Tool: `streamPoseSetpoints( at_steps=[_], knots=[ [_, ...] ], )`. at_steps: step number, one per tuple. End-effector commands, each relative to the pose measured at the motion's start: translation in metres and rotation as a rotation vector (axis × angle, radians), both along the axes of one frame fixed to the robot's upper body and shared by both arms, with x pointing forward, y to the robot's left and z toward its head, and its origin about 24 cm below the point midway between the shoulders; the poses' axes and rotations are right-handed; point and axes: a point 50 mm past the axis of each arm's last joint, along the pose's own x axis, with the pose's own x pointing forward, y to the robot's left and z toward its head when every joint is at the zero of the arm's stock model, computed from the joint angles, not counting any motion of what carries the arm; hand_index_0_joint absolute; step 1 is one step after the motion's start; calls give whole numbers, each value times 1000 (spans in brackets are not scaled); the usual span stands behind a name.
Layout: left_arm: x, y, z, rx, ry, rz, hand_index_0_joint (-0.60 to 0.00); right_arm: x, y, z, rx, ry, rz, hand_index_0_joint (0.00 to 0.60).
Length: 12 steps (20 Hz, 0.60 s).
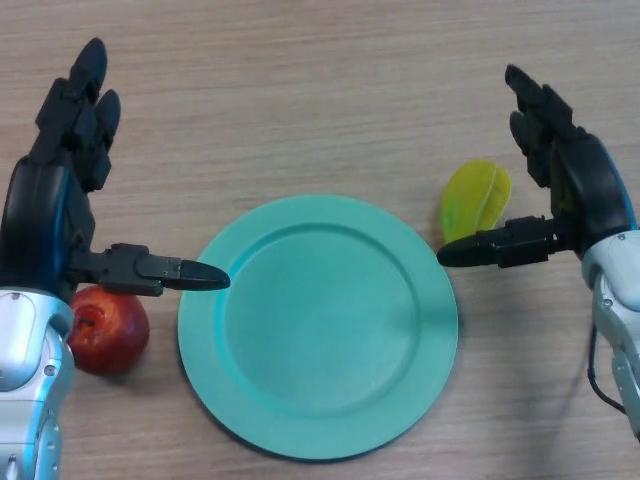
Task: Pick up the yellow starfruit and place it on the plate
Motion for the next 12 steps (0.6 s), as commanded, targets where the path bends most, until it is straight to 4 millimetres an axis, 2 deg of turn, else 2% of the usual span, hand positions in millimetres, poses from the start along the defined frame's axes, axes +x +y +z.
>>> streamPoseSetpoints(
  at_steps=[1, 12],
  knots=[
    [-7, 6, 38, 32, -221, 19, 0, 5, -10, 52, -88, -309, 3, 0],
    [-8, 11, 38, 29, -215, 25, 0, 32, -7, 41, -362, -358, -10, 0]
  ],
)
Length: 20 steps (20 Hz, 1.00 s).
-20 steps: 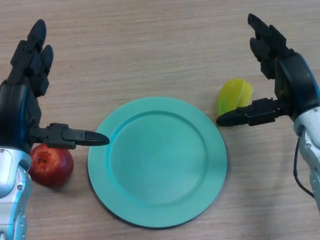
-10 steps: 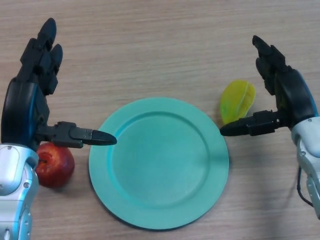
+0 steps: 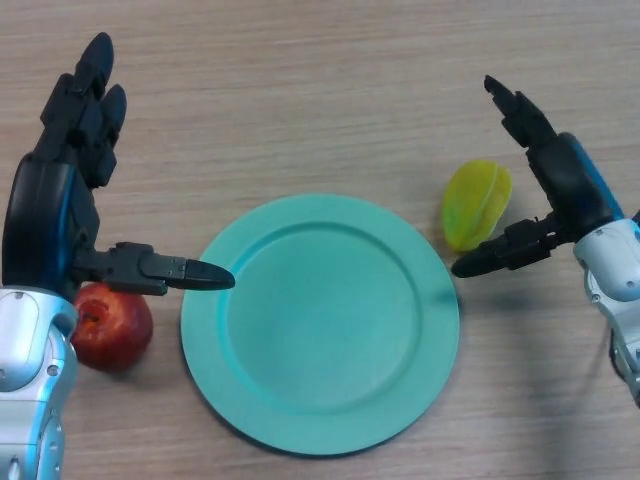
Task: Pick up the yellow starfruit and place it on the plate
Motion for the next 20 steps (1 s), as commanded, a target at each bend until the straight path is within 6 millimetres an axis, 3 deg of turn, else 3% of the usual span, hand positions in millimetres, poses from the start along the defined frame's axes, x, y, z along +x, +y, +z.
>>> streamPoseSetpoints(
  at_steps=[1, 8, 9, 10, 13, 14, 20],
  knots=[
    [-7, 14, 36, 25, -210, 34, 0, 12, 0, 51, 6, -267, 17, 0],
    [-4, 20, 37, 27, -224, 65, 0, 19, 3, 36, -64, -232, -4, 0],
    [-4, 21, 37, 25, -228, 69, 0, 20, 3, 35, -81, -231, -7, 49],
    [-4, 21, 37, 23, -229, 70, 0, 20, 3, 34, -90, -231, -9, 149],
    [-1, 23, 39, -3, -242, 70, 0, 22, 2, 31, -183, -240, -27, 549],
    [-1, 23, 39, -7, -248, 69, 0, 22, 2, 30, -235, -244, -30, 600],
    [0, 24, 39, -7, -259, 65, 0, 22, 1, 27, -413, -269, -14, 600]
  ],
)
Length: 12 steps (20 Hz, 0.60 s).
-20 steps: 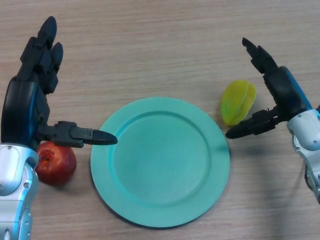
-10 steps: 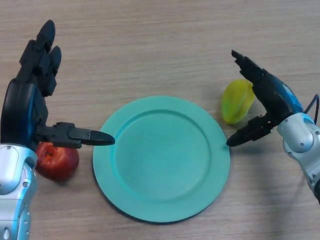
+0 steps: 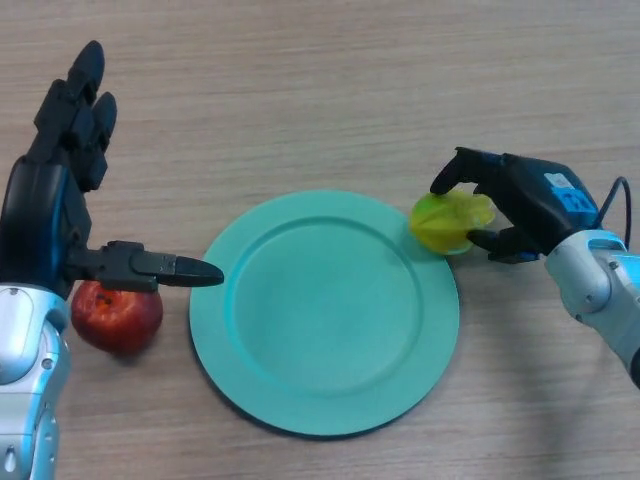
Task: Pick up the yellow starfruit and place it on the plate
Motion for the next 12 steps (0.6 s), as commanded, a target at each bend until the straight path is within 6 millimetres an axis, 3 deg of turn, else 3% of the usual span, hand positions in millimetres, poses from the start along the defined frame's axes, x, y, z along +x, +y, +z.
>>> streamPoseSetpoints(
  at_steps=[1, 12],
  knots=[
    [-7, 15, 47, 1, -287, 38, 0, 13, -10, 52, 33, -234, 0, 600],
    [-12, 10, 45, 10, -270, 27, 0, 9, -17, 88, 29, -396, 10, 600]
  ],
)
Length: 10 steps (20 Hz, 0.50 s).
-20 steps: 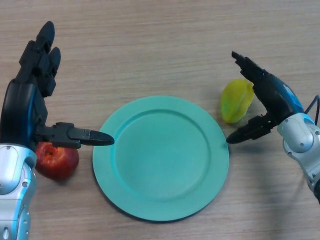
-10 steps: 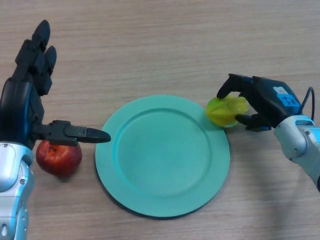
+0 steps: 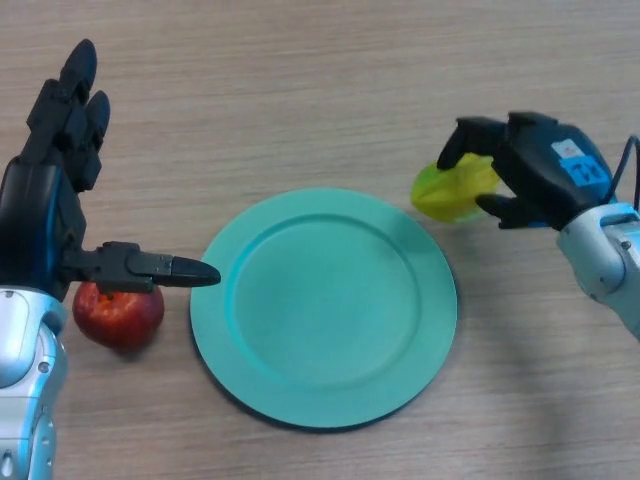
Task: Pick up the yellow starfruit and place it on the plate
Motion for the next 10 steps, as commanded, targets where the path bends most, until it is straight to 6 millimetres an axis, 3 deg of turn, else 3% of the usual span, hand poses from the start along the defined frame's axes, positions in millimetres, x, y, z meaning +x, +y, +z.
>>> streamPoseSetpoints(
  at_steps=[1, 5, 10],
  knots=[
    [-10, 9, 44, 16, -259, 15, 0, 3, -16, 59, 121, -225, -25, 600],
    [-11, 7, 46, 18, -253, 3, 0, -17, 7, 74, 171, -245, 75, 600],
    [-14, 5, 50, 15, -278, -12, 0, -42, 44, 68, 126, -238, 199, 600]
  ],
)
